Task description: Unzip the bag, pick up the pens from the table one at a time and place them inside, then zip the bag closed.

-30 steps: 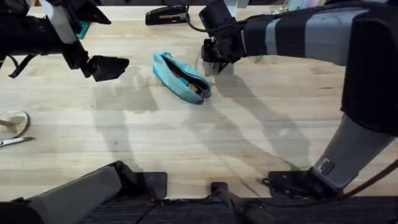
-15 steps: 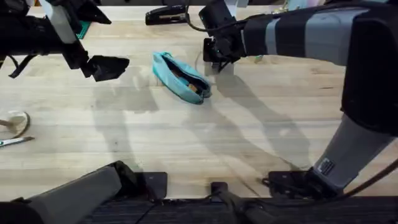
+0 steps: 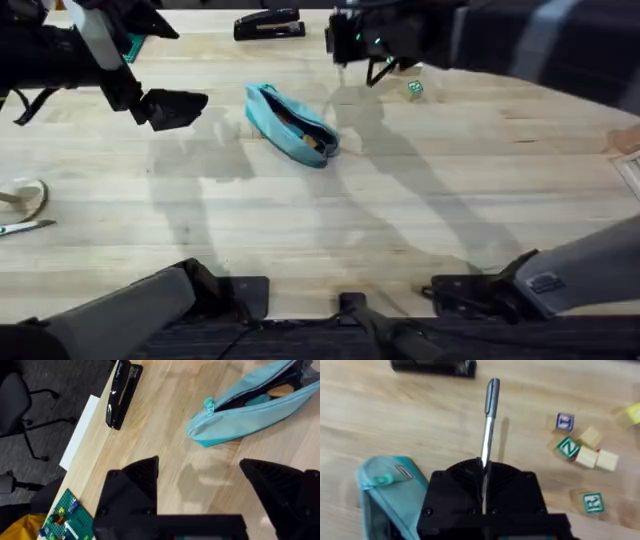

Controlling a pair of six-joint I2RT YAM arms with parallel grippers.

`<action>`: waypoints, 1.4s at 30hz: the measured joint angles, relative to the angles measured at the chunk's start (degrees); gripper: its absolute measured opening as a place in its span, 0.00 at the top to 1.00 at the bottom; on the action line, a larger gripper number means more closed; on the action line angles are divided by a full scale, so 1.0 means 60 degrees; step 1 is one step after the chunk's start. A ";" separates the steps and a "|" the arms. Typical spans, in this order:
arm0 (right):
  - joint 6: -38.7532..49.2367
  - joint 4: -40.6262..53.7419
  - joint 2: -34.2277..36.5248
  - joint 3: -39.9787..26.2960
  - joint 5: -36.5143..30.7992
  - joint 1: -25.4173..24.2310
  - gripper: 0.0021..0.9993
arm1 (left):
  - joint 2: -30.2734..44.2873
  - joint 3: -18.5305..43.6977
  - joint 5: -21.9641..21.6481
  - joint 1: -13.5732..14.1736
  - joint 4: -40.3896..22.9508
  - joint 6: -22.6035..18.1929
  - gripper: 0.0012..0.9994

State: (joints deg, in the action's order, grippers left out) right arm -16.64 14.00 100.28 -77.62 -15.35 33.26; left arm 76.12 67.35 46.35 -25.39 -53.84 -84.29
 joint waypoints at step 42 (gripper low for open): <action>0.4856 0.5784 -0.2555 0.0000 0.3606 0.1002 0.97 | 0.0000 0.0000 0.0000 0.0000 -0.0058 0.0000 0.01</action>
State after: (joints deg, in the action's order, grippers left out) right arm 12.49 48.71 84.95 -77.62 6.28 39.27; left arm 76.12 67.35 46.35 -25.39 -54.19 -84.29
